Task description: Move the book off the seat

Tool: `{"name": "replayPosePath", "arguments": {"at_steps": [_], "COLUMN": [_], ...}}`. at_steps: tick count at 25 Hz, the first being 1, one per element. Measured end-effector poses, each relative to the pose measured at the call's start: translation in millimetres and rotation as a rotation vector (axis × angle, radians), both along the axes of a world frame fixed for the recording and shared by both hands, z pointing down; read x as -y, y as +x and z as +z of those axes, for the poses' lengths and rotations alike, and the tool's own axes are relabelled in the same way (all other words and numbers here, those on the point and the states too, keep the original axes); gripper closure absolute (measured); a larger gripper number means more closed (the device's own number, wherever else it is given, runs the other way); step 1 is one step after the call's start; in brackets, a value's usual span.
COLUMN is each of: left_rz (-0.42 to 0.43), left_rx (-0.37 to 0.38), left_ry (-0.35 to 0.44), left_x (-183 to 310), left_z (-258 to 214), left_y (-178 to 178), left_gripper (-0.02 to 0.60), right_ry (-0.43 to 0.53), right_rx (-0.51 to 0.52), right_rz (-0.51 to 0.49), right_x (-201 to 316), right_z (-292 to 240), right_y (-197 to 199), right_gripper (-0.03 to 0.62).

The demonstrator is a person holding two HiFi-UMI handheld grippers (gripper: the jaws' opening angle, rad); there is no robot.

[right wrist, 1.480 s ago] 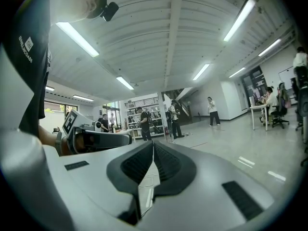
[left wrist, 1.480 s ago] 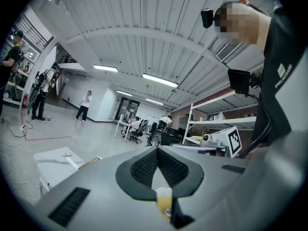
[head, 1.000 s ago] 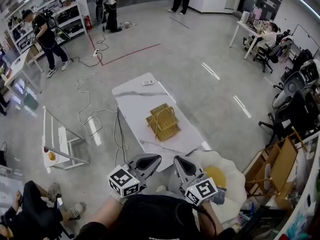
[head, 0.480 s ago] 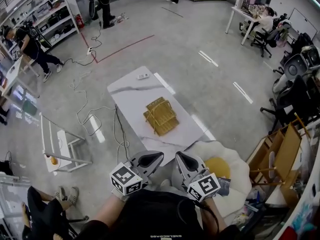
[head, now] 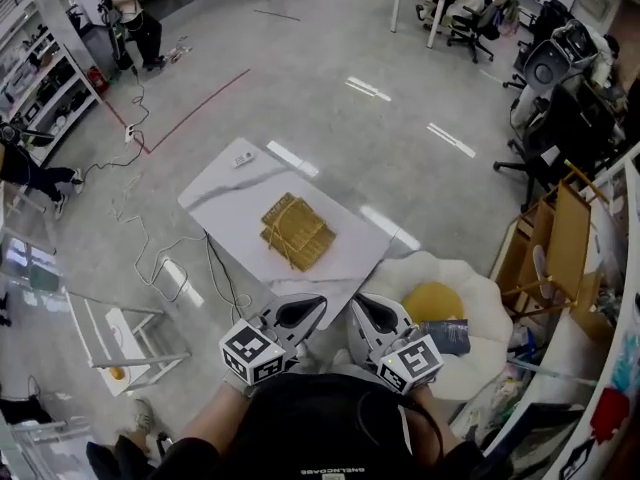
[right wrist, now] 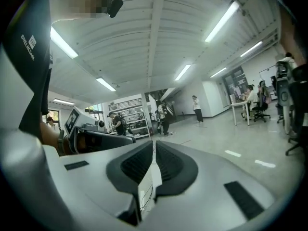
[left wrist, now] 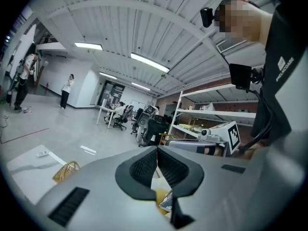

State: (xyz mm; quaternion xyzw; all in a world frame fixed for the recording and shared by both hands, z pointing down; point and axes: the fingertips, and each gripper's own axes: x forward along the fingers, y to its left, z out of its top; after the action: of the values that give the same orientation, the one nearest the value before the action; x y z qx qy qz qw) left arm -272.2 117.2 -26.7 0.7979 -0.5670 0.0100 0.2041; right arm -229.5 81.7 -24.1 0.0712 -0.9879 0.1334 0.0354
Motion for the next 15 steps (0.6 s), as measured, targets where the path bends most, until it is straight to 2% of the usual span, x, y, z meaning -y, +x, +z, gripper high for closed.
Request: {"name": "replayPosePath", "arguments": {"at_steps": [7, 11, 15], "left_rz": [0.162, 0.271, 0.364], "left_rx": [-0.007, -0.022, -0.036], "left_ry": [-0.028, -0.079, -0.112], "left_x": [29, 42, 57], "left_z": [17, 34, 52], "left_y": [21, 43, 72], "left_gripper": [0.575, 0.574, 0.574], "right_ry": [-0.055, -0.122, -0.138], "right_rx": [-0.017, -0.038, -0.106], "right_rz": [0.206, 0.351, 0.471], "right_x": [34, 47, 56], "right_z": [19, 37, 66], "right_y": [36, 74, 116], "right_gripper": [0.579, 0.579, 0.577]}}
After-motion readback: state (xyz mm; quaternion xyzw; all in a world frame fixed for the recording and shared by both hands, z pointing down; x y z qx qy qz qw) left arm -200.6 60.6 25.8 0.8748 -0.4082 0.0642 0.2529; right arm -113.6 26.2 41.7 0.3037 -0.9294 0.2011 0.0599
